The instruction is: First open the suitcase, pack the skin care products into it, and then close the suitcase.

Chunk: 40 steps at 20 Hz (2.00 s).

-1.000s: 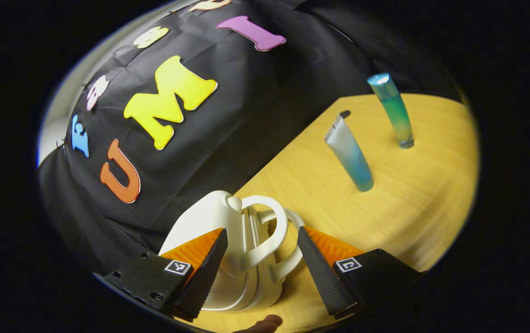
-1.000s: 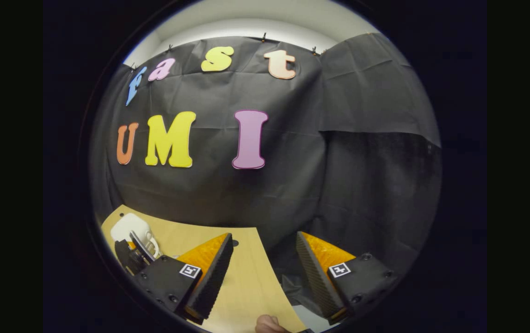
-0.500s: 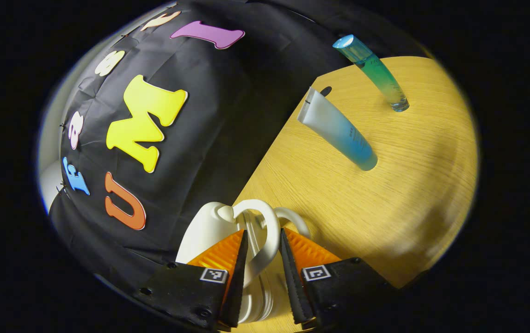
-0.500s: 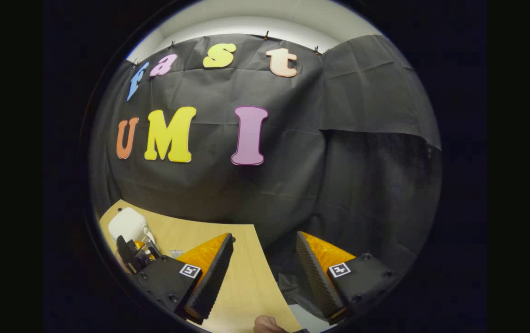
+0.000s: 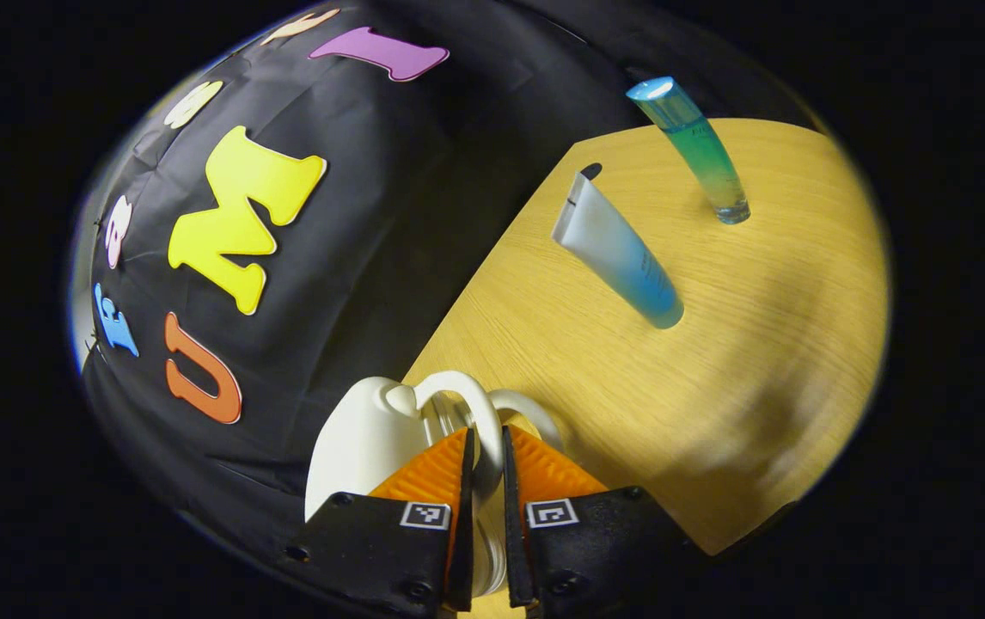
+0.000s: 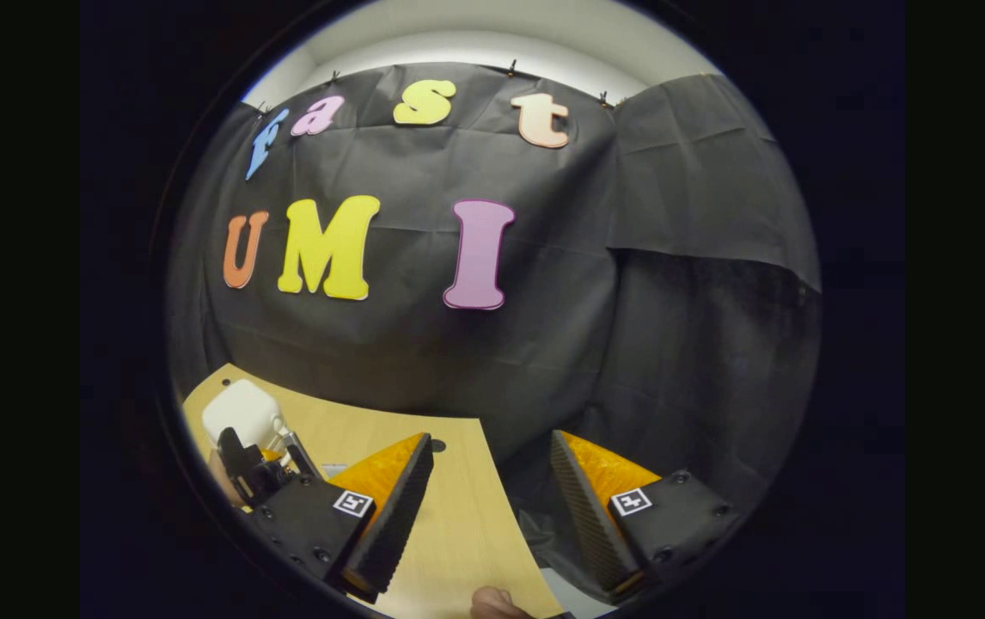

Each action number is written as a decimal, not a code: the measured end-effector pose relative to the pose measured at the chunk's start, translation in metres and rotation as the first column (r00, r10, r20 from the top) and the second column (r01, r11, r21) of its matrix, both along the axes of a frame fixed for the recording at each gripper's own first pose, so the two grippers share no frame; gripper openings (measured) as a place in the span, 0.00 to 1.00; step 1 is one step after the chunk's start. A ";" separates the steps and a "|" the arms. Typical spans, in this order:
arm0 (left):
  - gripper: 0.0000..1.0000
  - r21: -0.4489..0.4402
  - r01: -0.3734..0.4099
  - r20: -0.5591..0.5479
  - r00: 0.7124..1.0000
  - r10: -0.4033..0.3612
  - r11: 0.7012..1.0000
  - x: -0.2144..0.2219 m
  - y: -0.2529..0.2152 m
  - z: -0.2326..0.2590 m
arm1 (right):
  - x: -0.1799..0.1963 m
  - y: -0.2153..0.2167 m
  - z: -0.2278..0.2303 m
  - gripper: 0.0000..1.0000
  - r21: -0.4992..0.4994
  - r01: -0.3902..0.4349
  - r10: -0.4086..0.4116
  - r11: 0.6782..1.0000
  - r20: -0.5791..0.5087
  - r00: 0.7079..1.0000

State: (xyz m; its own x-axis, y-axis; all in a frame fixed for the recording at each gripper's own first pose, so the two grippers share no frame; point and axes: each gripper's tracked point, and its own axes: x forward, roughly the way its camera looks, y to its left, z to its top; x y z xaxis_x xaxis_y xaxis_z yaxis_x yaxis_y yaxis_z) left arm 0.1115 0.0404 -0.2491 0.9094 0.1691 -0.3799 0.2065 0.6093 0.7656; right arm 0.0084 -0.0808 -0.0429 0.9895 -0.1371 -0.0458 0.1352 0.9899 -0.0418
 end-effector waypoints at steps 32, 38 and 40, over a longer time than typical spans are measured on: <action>0.03 -0.424 -0.218 0.165 0.936 0.312 0.879 -0.050 0.319 0.213 | 0.042 0.220 0.019 0.82 0.001 -0.200 0.200 0.980 -0.024 0.980; 0.03 -0.457 -0.309 0.091 0.916 0.390 0.834 -0.049 0.416 0.146 | 0.035 0.233 0.011 0.81 -0.045 -0.191 0.188 0.981 -0.049 0.981; 0.03 -0.471 -0.327 0.064 0.913 0.402 0.819 -0.048 0.436 0.120 | 0.034 0.227 0.007 0.81 -0.065 -0.171 0.167 0.983 -0.065 0.984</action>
